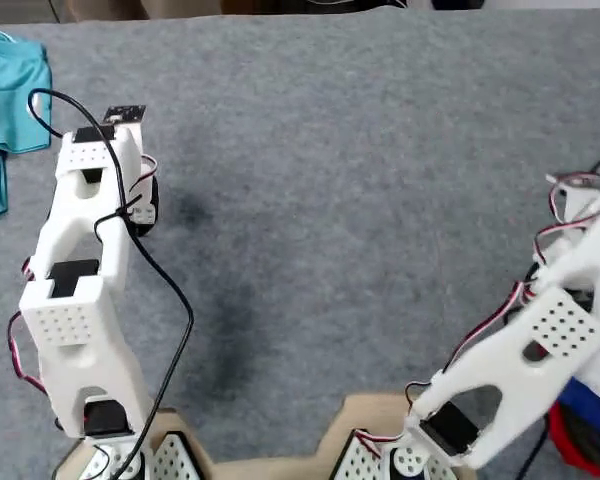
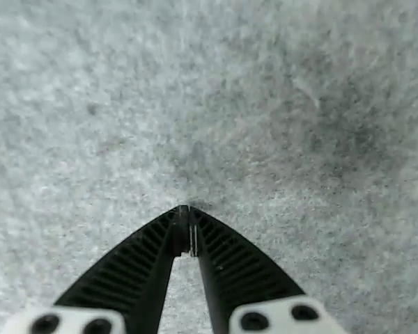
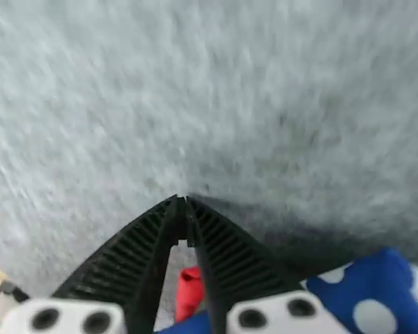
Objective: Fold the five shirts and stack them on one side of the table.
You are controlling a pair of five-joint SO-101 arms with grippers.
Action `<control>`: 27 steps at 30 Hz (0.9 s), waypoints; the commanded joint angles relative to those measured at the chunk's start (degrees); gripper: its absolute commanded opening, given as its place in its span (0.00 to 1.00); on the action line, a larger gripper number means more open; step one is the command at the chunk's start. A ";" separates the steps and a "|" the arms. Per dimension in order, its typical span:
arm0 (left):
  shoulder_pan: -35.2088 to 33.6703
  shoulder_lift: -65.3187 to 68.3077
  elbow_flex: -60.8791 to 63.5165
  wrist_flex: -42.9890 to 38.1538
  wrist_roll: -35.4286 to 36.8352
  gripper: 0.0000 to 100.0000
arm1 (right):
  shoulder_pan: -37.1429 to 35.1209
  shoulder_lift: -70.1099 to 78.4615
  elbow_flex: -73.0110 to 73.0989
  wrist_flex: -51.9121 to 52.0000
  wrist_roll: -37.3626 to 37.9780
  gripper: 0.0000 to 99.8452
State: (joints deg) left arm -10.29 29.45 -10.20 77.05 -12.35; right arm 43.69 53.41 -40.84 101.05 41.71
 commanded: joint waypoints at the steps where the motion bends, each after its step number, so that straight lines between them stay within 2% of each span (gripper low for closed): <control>1: -0.62 -0.48 -3.78 0.35 -0.18 0.02 | 1.36 -7.96 0.57 1.32 1.49 0.01; 4: -1.14 -0.57 -8.26 2.46 1.23 0.02 | -1.36 -14.29 0.48 1.23 1.49 0.01; 8: -3.25 -0.57 -18.55 9.67 6.68 0.02 | -7.60 -23.87 0.75 1.23 1.23 0.01; 14: -4.31 -5.41 -29.80 21.71 7.30 0.02 | -16.22 -39.96 2.51 1.32 1.14 0.01; 17: -4.84 -12.88 -29.80 22.86 7.30 0.02 | -20.35 -48.13 9.01 1.32 1.05 0.01; 21: -8.18 -22.73 -27.52 22.51 7.30 0.02 | -28.09 -57.80 22.02 0.97 -2.64 0.01; 24: -15.21 -24.04 -25.49 20.66 7.21 0.02 | -35.91 -61.67 29.85 0.35 -5.80 0.01; 27: -24.53 -21.41 -22.59 14.42 7.12 0.02 | -43.03 -62.37 35.21 -2.73 -9.05 0.01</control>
State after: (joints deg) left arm -26.99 8.35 -34.37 96.66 -5.49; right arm 7.03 -5.41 -9.63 100.97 35.56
